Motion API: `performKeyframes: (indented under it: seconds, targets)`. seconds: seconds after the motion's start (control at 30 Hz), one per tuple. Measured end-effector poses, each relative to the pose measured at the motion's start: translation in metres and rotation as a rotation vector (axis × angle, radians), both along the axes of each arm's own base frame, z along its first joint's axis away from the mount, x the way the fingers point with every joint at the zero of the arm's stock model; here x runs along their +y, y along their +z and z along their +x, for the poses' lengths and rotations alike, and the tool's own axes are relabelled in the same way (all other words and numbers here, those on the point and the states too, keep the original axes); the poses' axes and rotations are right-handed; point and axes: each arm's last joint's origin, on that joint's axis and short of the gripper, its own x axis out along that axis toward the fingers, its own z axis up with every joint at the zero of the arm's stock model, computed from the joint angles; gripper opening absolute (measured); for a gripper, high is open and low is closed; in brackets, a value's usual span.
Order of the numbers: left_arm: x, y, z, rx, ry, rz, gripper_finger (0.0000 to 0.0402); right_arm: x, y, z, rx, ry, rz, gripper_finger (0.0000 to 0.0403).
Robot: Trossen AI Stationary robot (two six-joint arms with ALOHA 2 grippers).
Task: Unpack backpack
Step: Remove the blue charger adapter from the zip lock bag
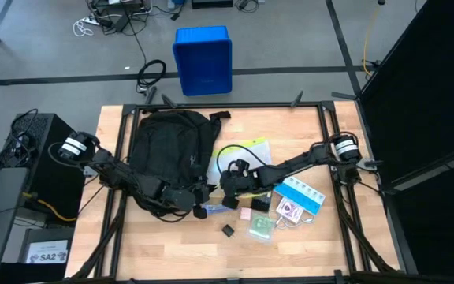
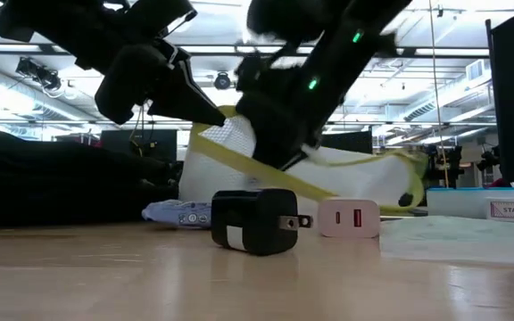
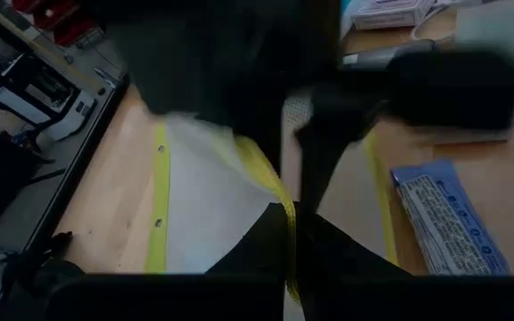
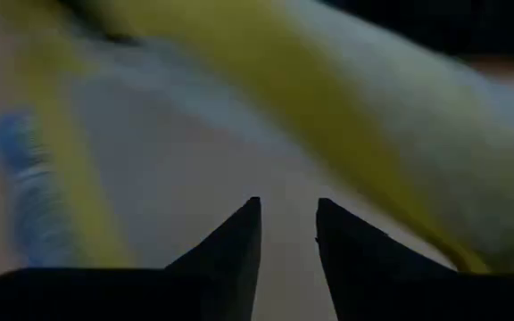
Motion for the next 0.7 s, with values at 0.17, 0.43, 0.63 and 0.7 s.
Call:
performKeyframes:
  seconds: [0.17, 0.43, 0.63, 0.7]
  targets:
    - [0.000, -0.001, 0.000, 0.013, -0.022, -0.011, 0.0000, -0.015, -0.011, 0.005, 0.012, -0.046, -0.047, 0.0133]
    - [-0.005, -0.002, -0.002, 0.040, -0.093, -0.041, 0.0017, -0.015, -0.026, 0.008, 0.038, -0.022, -0.020, 0.0235]
    - [-0.012, 0.003, -0.008, 0.046, -0.120, -0.032, 0.0077, -0.012, -0.029, 0.001, 0.109, -0.043, -0.005, 0.0287]
    - [-0.013, 0.009, -0.011, 0.046, -0.108, -0.017, 0.0100, -0.009, -0.030, -0.003, 0.142, -0.056, -0.001, 0.0288]
